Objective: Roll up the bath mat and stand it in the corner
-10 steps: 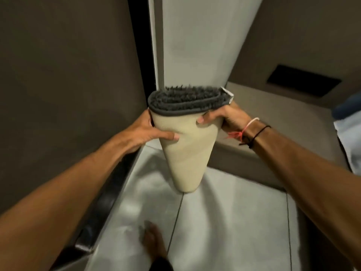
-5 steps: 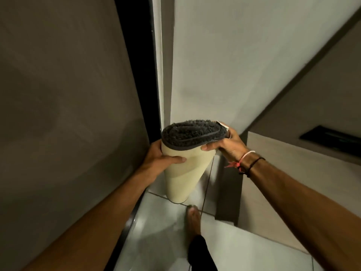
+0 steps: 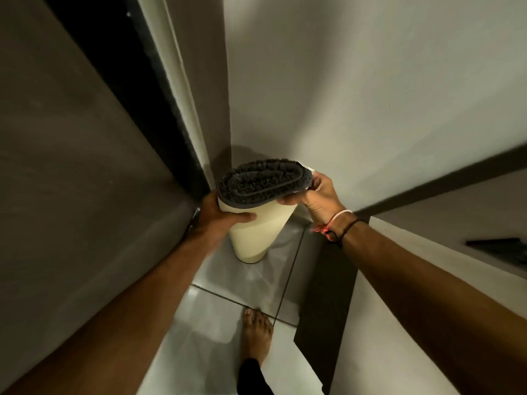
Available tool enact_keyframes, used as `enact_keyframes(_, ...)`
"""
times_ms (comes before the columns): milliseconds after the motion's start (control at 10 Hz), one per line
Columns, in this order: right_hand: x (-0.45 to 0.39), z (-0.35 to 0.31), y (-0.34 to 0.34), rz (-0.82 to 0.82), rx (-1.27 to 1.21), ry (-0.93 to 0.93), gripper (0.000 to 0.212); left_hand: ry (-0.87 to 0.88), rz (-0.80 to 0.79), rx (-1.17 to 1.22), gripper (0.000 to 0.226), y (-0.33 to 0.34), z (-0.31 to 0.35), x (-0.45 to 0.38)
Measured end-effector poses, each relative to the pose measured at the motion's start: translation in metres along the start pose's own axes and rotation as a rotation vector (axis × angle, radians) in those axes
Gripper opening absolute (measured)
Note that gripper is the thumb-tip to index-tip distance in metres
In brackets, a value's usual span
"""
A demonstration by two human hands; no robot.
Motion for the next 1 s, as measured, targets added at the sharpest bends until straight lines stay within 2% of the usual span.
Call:
enact_keyframes(100,-0.009,-0.004,0.020,0.006,-0.049,-0.016,0.066,0.001,0.024,0.037,0.073,-0.017,0.009,-0.008)
enact_keyframes(300,-0.007,0.003,0.026,0.064,-0.239,0.029,0.060,0.002,0.011,0.119,0.072,-0.017,0.013,-0.014)
enact_keyframes(500,-0.009,0.003,0.021,-0.001,-0.182,-0.017,0.056,0.041,-0.003,0.079,0.061,-0.021,0.016,-0.016)
enact_keyframes(600,-0.013,0.005,0.025,0.033,-0.166,-0.022,0.055,0.048,0.055,0.004,0.061,-0.022,0.021,-0.017)
enact_keyframes(700,-0.013,0.008,0.021,0.142,-0.117,0.043,0.057,0.048,0.178,-0.163,0.070,-0.021,0.031,-0.014)
enact_keyframes(800,0.002,0.019,0.007,0.263,0.117,0.291,0.085,-0.071,0.211,-0.412,0.087,-0.022,0.029,-0.006)
enact_keyframes(900,0.019,0.015,0.007,0.220,0.340,0.402,0.097,-0.179,0.174,-0.690,0.096,-0.030,0.023,0.016)
enact_keyframes(1000,0.038,-0.004,0.014,0.165,0.585,0.413,0.097,-0.113,0.191,-0.985,0.090,-0.034,0.037,0.048)
Point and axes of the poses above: each hand's wrist, its own x-axis away from the middle knuckle, its own y-axis out of the palm, z = x × y, the point moved 6 cm from there along -x, towards the middle knuckle, and after that the axes turned 6 degrees about -y, right-handed, at the moved point
